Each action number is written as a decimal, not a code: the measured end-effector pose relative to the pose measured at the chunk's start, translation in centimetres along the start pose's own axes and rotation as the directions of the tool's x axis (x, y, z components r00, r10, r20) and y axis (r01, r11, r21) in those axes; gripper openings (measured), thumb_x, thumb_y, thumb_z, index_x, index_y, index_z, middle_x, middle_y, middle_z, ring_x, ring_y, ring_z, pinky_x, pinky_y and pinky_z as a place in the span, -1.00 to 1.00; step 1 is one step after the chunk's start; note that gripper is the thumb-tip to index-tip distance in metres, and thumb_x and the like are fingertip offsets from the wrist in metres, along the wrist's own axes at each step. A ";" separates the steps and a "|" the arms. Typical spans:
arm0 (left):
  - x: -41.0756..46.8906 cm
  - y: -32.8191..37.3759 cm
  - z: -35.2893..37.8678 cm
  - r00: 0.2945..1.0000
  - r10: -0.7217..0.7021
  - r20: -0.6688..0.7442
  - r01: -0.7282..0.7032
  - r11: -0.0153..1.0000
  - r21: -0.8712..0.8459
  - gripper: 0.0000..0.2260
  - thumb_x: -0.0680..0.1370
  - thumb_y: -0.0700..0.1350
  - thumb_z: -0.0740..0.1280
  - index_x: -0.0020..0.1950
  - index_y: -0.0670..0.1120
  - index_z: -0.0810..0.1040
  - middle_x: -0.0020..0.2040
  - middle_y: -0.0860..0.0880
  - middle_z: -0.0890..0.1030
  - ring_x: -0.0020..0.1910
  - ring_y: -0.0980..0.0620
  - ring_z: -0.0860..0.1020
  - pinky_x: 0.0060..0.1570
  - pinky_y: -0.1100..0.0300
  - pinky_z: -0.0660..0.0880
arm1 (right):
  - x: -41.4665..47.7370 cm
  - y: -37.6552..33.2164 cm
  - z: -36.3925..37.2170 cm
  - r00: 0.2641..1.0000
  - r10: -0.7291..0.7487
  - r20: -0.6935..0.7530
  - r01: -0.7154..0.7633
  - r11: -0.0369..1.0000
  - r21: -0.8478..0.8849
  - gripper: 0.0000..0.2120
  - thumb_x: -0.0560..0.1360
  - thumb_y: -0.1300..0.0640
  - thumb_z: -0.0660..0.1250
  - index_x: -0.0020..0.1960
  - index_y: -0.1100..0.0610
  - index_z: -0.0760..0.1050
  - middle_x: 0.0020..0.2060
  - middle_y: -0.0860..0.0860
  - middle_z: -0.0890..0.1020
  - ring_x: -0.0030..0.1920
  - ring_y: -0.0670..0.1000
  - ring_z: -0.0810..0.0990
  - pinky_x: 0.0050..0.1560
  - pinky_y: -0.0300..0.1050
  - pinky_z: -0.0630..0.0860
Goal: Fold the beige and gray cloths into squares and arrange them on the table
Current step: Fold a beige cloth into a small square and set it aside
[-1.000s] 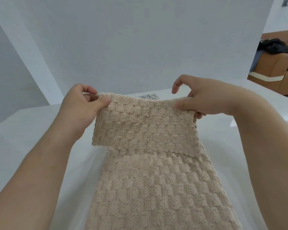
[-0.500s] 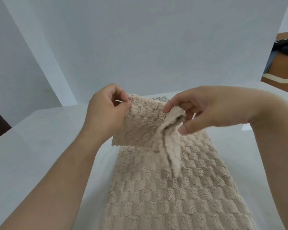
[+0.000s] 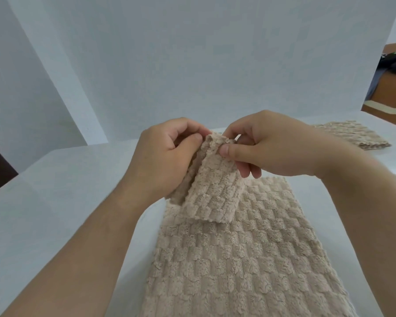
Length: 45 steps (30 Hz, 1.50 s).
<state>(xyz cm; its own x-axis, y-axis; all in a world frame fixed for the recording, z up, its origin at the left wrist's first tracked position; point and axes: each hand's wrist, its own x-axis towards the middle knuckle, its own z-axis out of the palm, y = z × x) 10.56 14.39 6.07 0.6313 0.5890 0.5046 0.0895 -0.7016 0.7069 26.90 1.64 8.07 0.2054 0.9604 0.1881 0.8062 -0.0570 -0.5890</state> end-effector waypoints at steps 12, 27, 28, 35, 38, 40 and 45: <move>-0.5 0.4 0.3 0.999 0.048 0.021 -0.048 0.999 -0.016 -0.80 0.42 0.08 0.57 -0.01 0.09 0.69 -0.12 0.09 0.72 -0.11 0.07 0.70 -0.03 0.00 0.66 | 0.2 -0.1 0.3 0.998 0.021 -0.052 -0.020 1.000 0.004 -0.79 0.63 -0.06 0.29 -0.07 0.03 0.57 -0.44 -0.06 0.68 -0.50 -0.13 0.55 -0.46 -0.37 0.41; 1.4 -1.6 -0.9 0.967 -0.004 -0.254 -0.006 0.999 -0.041 -0.95 0.58 -0.13 0.43 -0.01 0.02 0.66 -0.15 0.12 0.69 -0.18 0.20 0.62 -0.03 0.23 0.56 | -0.1 1.6 -0.6 0.976 0.205 0.080 -0.194 0.973 -0.129 -0.67 0.54 -0.35 0.24 0.04 -0.11 0.51 -0.38 -0.08 0.70 -0.48 -0.12 0.56 -0.26 -0.19 0.43; 1.5 -2.0 -1.0 0.966 -0.017 -0.259 0.007 0.999 -0.036 -0.94 0.59 -0.13 0.42 -0.03 0.05 0.65 -0.15 0.12 0.68 -0.18 0.20 0.62 -0.04 0.23 0.56 | -0.1 1.5 -0.7 0.980 0.188 0.065 -0.179 0.976 -0.123 -0.67 0.54 -0.35 0.23 -0.02 -0.11 0.54 -0.35 -0.12 0.70 -0.45 -0.13 0.58 -0.25 -0.19 0.45; 2.1 -3.7 -1.1 0.942 -0.168 -0.290 0.144 0.984 -0.101 -0.88 0.62 -0.15 0.36 -0.04 0.08 0.56 -0.14 0.06 0.70 -0.21 0.14 0.62 -0.16 0.15 0.52 | -0.1 0.5 -0.6 0.993 0.049 -0.109 -0.056 0.996 -0.064 -0.61 0.56 -0.32 0.19 -0.13 -0.09 0.63 -0.38 -0.32 0.60 -0.42 -0.30 0.53 -0.35 -0.36 0.38; 2.0 -3.9 -1.0 0.938 -0.208 -0.277 0.174 0.974 -0.144 -0.89 0.62 -0.16 0.36 -0.01 0.05 0.52 -0.17 0.03 0.71 -0.28 0.08 0.59 -0.27 0.13 0.48 | 0.1 0.3 -0.3 0.991 0.024 -0.130 -0.035 0.996 -0.085 -0.55 0.57 -0.29 0.22 -0.22 0.05 0.58 -0.57 -0.25 0.47 -0.53 -0.20 0.44 -0.48 -0.43 0.31; 1.9 -3.9 -0.9 0.936 -0.214 -0.279 0.178 0.973 -0.150 -0.89 0.62 -0.17 0.37 0.00 0.04 0.51 -0.17 0.01 0.72 -0.28 0.04 0.57 -0.28 0.11 0.48 | 0.3 0.4 -0.1 0.989 0.020 -0.148 -0.038 0.993 -0.116 -0.46 0.56 -0.30 0.23 -0.34 0.12 0.43 -0.62 -0.16 0.38 -0.57 -0.13 0.35 -0.52 -0.37 0.28; 2.0 -4.0 -0.6 0.937 -0.222 -0.271 0.183 0.970 -0.159 -0.86 0.62 -0.18 0.36 -0.02 0.04 0.47 -0.15 -0.06 0.70 -0.28 0.01 0.54 -0.27 0.10 0.46 | 0.5 0.4 0.4 0.986 0.022 -0.168 -0.052 0.983 -0.178 -0.37 0.52 -0.37 0.22 -0.42 0.11 0.19 -0.56 -0.09 0.25 -0.55 -0.07 0.24 -0.48 -0.21 0.21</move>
<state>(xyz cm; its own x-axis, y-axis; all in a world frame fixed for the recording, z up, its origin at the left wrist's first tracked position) 10.98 18.62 4.51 0.3624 0.8159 0.4505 0.0798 -0.5087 0.8572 27.14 2.23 7.62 0.3129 0.8996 0.3046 0.8802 -0.1541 -0.4490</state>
